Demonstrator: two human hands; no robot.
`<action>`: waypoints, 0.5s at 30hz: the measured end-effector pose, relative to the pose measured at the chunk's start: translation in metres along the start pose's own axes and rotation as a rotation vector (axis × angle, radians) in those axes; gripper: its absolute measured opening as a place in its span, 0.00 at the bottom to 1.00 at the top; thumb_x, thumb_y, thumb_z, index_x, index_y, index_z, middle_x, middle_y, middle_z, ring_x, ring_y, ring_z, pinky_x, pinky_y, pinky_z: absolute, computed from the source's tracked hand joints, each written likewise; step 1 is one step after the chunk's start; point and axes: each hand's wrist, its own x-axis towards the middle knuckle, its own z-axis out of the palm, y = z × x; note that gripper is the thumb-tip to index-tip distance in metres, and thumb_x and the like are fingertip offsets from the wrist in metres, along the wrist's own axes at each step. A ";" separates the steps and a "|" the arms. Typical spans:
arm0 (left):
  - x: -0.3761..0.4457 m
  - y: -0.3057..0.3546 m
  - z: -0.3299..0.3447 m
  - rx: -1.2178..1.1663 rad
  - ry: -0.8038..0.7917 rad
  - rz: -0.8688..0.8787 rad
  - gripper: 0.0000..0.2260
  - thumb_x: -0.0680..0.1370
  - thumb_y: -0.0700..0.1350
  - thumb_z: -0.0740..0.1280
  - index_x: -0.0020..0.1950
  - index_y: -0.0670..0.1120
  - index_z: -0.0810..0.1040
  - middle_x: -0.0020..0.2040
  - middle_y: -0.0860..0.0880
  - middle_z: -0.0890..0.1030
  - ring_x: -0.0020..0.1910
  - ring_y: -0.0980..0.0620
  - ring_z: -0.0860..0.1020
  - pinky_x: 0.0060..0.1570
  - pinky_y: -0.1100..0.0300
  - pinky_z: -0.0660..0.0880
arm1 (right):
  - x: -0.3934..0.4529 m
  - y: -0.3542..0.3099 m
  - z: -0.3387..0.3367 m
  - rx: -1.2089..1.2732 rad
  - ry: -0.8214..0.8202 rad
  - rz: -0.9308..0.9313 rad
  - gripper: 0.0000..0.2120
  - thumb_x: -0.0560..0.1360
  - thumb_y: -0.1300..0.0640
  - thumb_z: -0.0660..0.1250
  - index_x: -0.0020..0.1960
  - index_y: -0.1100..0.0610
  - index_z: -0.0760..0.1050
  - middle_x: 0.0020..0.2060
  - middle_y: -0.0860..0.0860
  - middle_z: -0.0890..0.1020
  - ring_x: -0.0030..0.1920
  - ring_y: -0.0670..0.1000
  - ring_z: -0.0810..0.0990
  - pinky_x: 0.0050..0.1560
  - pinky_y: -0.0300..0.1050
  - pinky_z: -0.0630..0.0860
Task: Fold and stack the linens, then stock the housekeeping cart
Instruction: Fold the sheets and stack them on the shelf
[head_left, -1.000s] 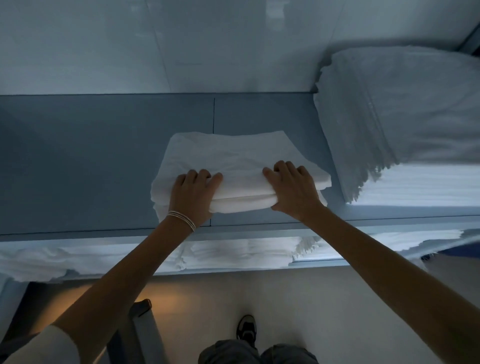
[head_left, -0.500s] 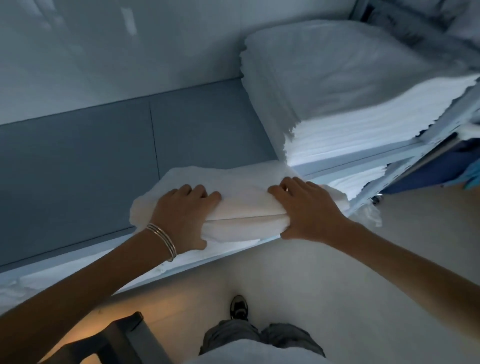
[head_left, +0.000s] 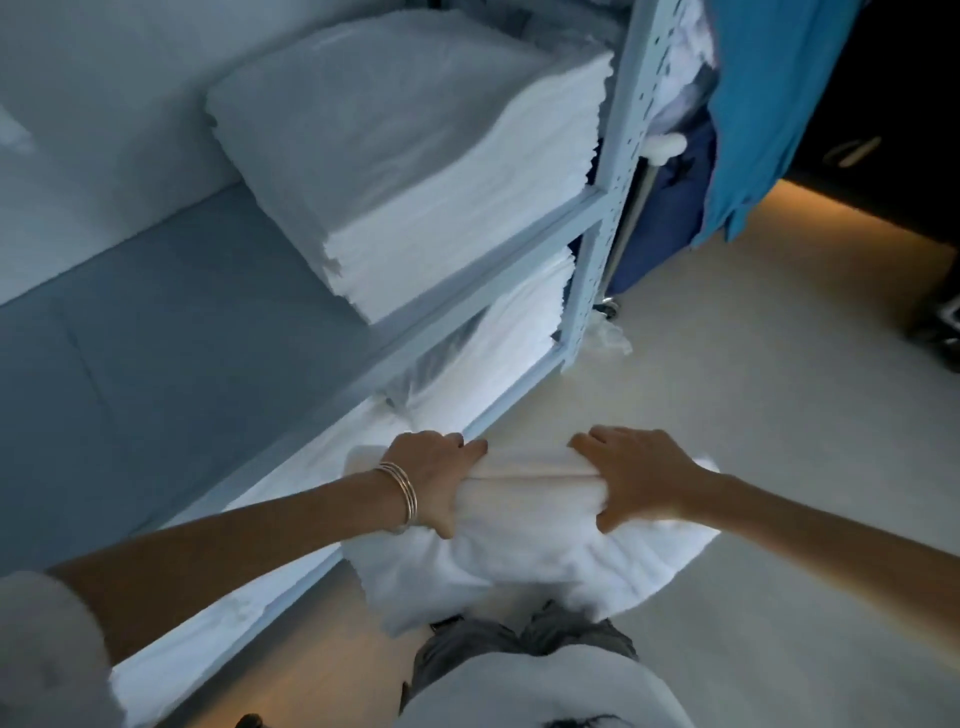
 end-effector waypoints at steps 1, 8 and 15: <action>0.018 0.012 0.007 -0.006 -0.018 0.031 0.37 0.63 0.52 0.75 0.67 0.49 0.62 0.55 0.47 0.74 0.52 0.45 0.75 0.39 0.57 0.68 | -0.003 0.014 0.015 0.011 -0.018 0.033 0.36 0.62 0.44 0.72 0.65 0.49 0.63 0.54 0.47 0.74 0.53 0.48 0.74 0.41 0.40 0.64; 0.145 0.119 0.026 0.149 -0.014 0.290 0.35 0.65 0.48 0.74 0.68 0.49 0.63 0.58 0.47 0.73 0.54 0.46 0.75 0.40 0.57 0.68 | -0.057 0.113 0.106 0.124 -0.055 0.339 0.35 0.64 0.47 0.72 0.66 0.53 0.63 0.53 0.50 0.73 0.52 0.51 0.74 0.44 0.42 0.69; 0.225 0.192 -0.001 0.309 0.047 0.504 0.32 0.64 0.48 0.74 0.65 0.48 0.64 0.56 0.46 0.74 0.53 0.45 0.76 0.42 0.56 0.71 | -0.099 0.177 0.136 0.231 0.002 0.573 0.35 0.63 0.47 0.72 0.67 0.51 0.63 0.54 0.50 0.73 0.55 0.52 0.74 0.50 0.44 0.72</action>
